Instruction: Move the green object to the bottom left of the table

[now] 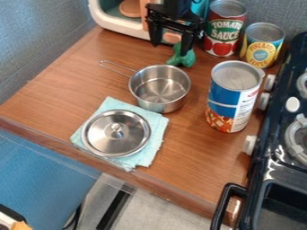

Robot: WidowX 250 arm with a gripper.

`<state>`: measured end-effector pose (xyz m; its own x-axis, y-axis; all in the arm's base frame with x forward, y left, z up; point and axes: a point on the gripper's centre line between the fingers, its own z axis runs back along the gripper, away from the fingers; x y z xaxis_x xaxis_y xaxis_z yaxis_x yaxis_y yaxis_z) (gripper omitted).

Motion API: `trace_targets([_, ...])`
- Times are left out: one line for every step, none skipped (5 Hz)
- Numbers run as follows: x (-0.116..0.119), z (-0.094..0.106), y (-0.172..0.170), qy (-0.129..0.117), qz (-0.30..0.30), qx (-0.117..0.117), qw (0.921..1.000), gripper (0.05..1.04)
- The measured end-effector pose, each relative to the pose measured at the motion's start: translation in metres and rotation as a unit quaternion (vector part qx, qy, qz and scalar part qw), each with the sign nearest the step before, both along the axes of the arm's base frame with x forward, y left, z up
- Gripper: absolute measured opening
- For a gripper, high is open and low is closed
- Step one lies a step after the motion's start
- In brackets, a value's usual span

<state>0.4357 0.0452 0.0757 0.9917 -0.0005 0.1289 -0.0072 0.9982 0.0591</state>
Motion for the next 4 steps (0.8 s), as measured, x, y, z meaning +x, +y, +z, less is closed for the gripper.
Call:
trace_targets([0.0, -0.004, 0.003, -0.008, 0.038, -0.018, 0.9991, 1.0])
trace_targets([0.002, -0.008, 0.001, -0.017, 0.065, -0.032, 0.9972, 1.0])
trace_targets([0.003, -0.013, -0.004, -0.028, 0.088, -0.048, 0.9945, 1.0])
trace_targets([0.009, -0.014, -0.014, -0.045, 0.079, -0.042, 0.995, 1.0])
